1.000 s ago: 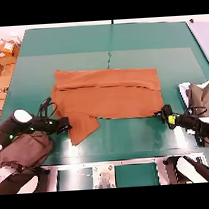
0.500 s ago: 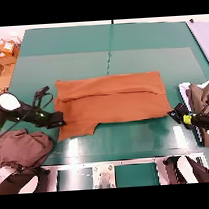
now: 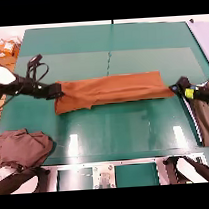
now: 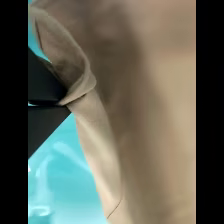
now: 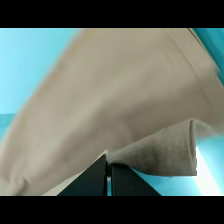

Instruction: Fold the shirts.

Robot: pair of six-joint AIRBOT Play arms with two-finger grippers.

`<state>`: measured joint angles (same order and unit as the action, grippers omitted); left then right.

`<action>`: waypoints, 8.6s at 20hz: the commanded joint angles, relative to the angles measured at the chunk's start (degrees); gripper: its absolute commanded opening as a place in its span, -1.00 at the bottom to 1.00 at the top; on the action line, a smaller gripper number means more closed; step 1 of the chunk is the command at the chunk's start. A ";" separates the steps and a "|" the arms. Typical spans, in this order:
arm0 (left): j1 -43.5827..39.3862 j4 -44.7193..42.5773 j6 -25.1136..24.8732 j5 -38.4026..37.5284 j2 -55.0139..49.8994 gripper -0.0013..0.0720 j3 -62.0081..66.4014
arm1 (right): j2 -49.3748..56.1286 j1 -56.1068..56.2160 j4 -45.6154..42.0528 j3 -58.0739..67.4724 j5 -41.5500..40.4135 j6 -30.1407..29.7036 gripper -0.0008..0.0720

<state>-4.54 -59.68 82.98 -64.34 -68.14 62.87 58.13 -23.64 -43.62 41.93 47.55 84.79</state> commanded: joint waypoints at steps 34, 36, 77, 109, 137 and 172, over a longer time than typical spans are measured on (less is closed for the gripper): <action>-5.66 4.81 -2.49 5.55 -26.58 -0.91 25.83 | 54.66 1.64 1.20 55.21 37.18 -22.18 -0.94; -10.01 5.03 -2.47 9.35 -28.09 -0.90 25.83 | 51.54 1.66 1.20 58.12 42.23 -20.61 -0.94; 15.08 10.62 -2.67 -31.21 -37.97 -0.90 58.03 | 58.38 57.11 33.88 54.66 -5.95 -14.64 0.62; 13.29 -2.51 -5.51 -23.54 -37.79 -0.91 58.01 | 32.46 25.57 21.94 35.63 5.29 -16.39 -0.94; 10.67 -1.55 -5.31 -21.40 -37.73 -0.91 50.93 | 11.15 -49.29 -13.75 31.61 34.82 -4.48 -0.94; -2.08 -3.56 -4.13 -11.17 7.52 -0.91 -8.13 | -12.07 31.91 -20.02 -0.96 16.98 7.52 -0.93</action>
<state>-5.63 -62.87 79.02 -80.71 -65.84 63.61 51.29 -0.25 -63.07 45.50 70.06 92.40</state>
